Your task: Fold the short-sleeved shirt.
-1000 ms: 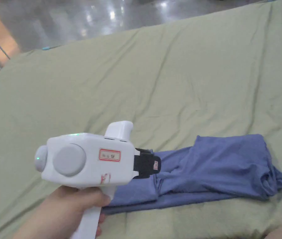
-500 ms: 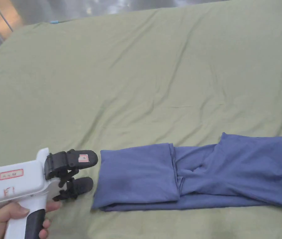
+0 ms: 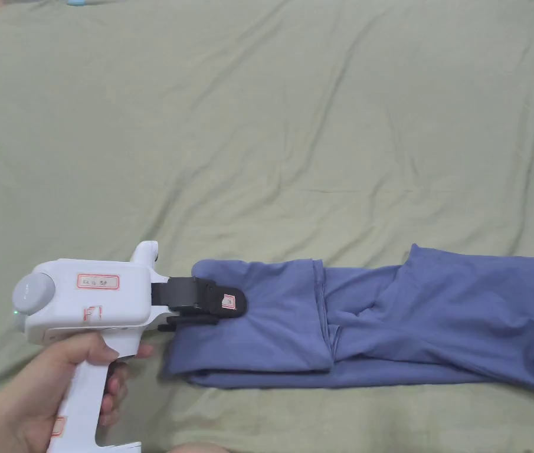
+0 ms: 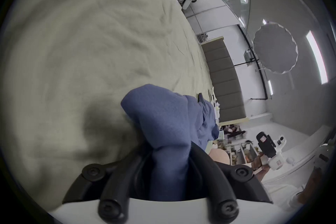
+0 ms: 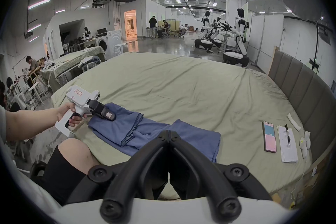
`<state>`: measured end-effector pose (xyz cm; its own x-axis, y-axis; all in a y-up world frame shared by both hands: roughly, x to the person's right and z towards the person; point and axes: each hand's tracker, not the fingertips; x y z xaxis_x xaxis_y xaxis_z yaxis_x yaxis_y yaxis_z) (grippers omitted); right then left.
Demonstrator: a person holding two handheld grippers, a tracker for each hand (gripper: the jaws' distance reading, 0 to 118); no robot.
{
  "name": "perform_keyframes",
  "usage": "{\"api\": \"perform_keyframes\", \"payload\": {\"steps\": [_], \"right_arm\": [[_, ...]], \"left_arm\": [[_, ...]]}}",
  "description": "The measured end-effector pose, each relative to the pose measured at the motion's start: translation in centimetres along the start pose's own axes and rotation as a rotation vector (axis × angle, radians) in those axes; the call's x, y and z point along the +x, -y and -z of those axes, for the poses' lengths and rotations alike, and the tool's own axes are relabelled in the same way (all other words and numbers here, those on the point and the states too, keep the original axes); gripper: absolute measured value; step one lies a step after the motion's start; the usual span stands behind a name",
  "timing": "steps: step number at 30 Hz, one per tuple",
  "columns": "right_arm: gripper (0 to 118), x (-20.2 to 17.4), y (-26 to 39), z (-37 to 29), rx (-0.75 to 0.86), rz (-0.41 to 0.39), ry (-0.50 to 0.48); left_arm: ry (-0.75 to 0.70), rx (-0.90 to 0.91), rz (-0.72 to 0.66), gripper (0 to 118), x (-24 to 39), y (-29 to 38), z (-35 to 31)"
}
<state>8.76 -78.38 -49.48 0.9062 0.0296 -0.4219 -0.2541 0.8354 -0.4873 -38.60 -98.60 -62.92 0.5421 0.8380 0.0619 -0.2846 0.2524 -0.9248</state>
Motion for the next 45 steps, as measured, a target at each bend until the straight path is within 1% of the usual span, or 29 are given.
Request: {"api": "perform_keyframes", "payload": {"steps": [4,6,7,9,11,12,14,15,16,19,20,22,24,28,31,32,33,34,35,36,37,38,39,40,41,42,43,44,45], "right_arm": [[0,0.4,0.2,-0.6,0.022,-0.007,-0.003],[0,0.5,0.3,-1.0,0.039,0.005,-0.002],[0,0.6,0.4,-1.2,0.046,0.017,-0.008],[0,0.9,0.9,-1.4,0.057,0.034,-0.02],[0,1.1,1.5,-1.4,0.06,0.047,-0.024],[0,1.3,1.8,-1.3,0.057,0.054,-0.029],[0,1.6,2.3,-1.2,0.054,0.063,-0.03],[0,1.7,2.6,-1.3,0.054,0.064,-0.029],[0,2.0,2.8,-1.3,0.056,0.065,-0.031],[0,2.8,3.7,-1.9,0.071,0.074,-0.04],[0,3.2,4.1,-2.0,0.071,0.084,-0.04],[0,4.0,4.8,-2.7,0.077,0.099,-0.036],[0,5.1,5.5,-3.6,0.086,0.122,-0.025],[0,7.4,7.1,-5.6,0.097,0.163,0.035],[0,8.8,8.2,-7.0,0.084,0.177,0.084],[0,9.2,8.6,-7.5,0.081,0.184,0.092],[0,9.6,8.9,-7.8,0.078,0.193,0.096],[0,10.0,9.2,-8.2,0.076,0.2,0.099],[0,10.3,9.4,-8.4,0.074,0.205,0.102],[0,10.6,9.5,-8.6,0.07,0.207,0.106],[0,10.8,9.7,-8.7,0.065,0.204,0.11],[0,11.0,9.8,-8.8,0.063,0.199,0.118],[0,11.2,9.8,-8.9,0.066,0.198,0.126],[0,11.4,9.9,-9.0,0.071,0.201,0.128],[0,11.5,9.9,-8.9,0.079,0.208,0.122],[0,11.6,9.8,-8.8,0.085,0.214,0.118],[0,11.5,9.7,-8.7,0.088,0.215,0.117],[0,11.4,9.6,-8.4,0.09,0.211,0.114],[0,11.3,9.5,-8.3,0.09,0.205,0.11]], "left_arm": [[-0.06,0.009,0.041,8,2.0,-0.8,-4.0],[-0.149,0.013,0.071,8,2.7,-1.4,-7.0],[-0.2,0.018,0.087,8,2.6,-2.1,-8.4],[-0.32,0.013,0.046,8,2.6,-2.7,-11.1],[-0.503,-0.008,0.058,8,4.2,-3.4,-12.6],[-0.565,-0.02,0.076,8,5.3,-3.6,-12.9],[-0.635,-0.044,0.083,8,8.0,-4.0,-12.8],[-0.635,-0.044,0.104,8,8.2,-4.8,-12.3],[-0.651,-0.034,0.145,8,10.1,-4.9,-11.6],[-0.746,-0.086,0.2,8,15.4,-4.3,-8.1],[-0.75,-0.095,0.222,8,16.9,-4.2,-6.8],[-0.726,-0.137,0.267,8,19.8,-3.7,-3.6],[-0.658,-0.192,0.308,8,22.2,-2.8,0.1],[-0.685,-0.265,0.336,8,24.2,-1.6,7.9],[-0.656,-0.283,0.268,10,23.7,-1.0,13.4],[-0.615,-0.276,0.252,14,23.8,-0.8,15.4],[-0.574,-0.246,0.226,29,24.1,-0.5,16.9],[-0.545,-0.229,0.195,49,24.2,-0.6,17.8],[-0.491,-0.222,0.159,70,24.4,-0.7,18.3],[-0.422,-0.207,0.157,93,25.0,-0.5,18.6],[-0.345,-0.213,0.155,101,25.8,-0.2,18.5],[-0.322,-0.222,0.169,100,26.4,0.0,17.8],[-0.353,-0.22,0.201,100,26.8,0.0,16.7],[-0.395,-0.205,0.264,93,27.3,0.1,15.7],[-0.432,-0.165,0.323,70,27.6,0.2,14.5],[-0.479,-0.09,0.389,0,27.8,0.6,13.4],[-0.552,-0.03,0.414,0,27.7,1.4,12.8],[-0.676,0.02,0.402,0,27.3,1.7,12.6],[-0.734,0.017,0.4,0,26.7,1.5,12.8]]}}
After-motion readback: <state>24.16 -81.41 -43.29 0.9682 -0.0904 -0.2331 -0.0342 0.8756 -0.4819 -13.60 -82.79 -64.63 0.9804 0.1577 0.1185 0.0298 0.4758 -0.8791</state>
